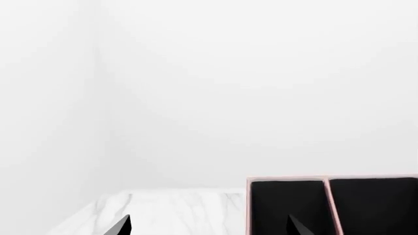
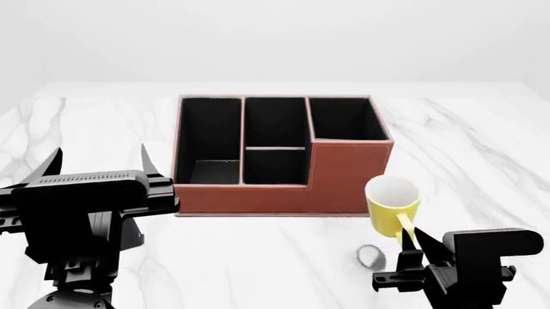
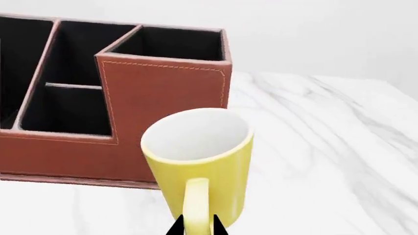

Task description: Pick up the yellow and white mug and place it to the right of the caddy.

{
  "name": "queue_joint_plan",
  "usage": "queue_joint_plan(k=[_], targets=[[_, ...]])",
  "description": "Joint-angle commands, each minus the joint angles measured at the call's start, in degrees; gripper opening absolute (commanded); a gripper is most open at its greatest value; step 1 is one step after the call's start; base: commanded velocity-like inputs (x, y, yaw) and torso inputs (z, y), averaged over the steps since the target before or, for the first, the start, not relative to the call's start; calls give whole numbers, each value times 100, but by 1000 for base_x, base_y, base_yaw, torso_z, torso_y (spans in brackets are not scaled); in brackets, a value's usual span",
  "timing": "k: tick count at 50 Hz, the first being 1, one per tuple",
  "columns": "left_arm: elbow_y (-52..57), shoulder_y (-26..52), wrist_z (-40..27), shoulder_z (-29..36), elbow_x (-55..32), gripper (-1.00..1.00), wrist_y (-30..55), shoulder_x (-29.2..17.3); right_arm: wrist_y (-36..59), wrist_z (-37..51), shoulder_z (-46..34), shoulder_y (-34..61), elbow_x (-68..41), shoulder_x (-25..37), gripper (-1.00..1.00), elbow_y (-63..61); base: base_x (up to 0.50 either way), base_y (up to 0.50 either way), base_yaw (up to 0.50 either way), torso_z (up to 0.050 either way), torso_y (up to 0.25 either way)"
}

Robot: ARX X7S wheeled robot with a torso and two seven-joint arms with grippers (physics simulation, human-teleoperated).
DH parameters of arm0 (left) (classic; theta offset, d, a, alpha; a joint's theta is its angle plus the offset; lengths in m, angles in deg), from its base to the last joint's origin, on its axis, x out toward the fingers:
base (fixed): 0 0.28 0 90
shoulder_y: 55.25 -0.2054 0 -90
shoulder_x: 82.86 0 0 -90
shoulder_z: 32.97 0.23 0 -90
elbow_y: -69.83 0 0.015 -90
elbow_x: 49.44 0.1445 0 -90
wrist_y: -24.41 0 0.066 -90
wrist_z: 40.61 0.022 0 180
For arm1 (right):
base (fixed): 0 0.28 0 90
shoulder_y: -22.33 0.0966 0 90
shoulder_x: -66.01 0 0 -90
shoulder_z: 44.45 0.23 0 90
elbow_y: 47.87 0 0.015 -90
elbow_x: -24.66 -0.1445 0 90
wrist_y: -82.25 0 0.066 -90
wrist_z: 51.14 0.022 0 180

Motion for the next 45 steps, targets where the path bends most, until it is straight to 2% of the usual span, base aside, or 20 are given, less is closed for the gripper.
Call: queue_joint_plan(k=[1,16,45], targets=[[-48,8,16,9,-4,100,-53,13,8,170,442,-140,160,39,-100,-67,0,0,0,0,0],[-89,15,-21,31,-44,100,-86,-3,-358,268,479,-39,451,30,-100,417,0,0,0,0,0],[-173,38,-79,61,-119,100,-132,-55,-1299,17,-175,1323,1055,-75,-100,2675,0,0,0,0,1]])
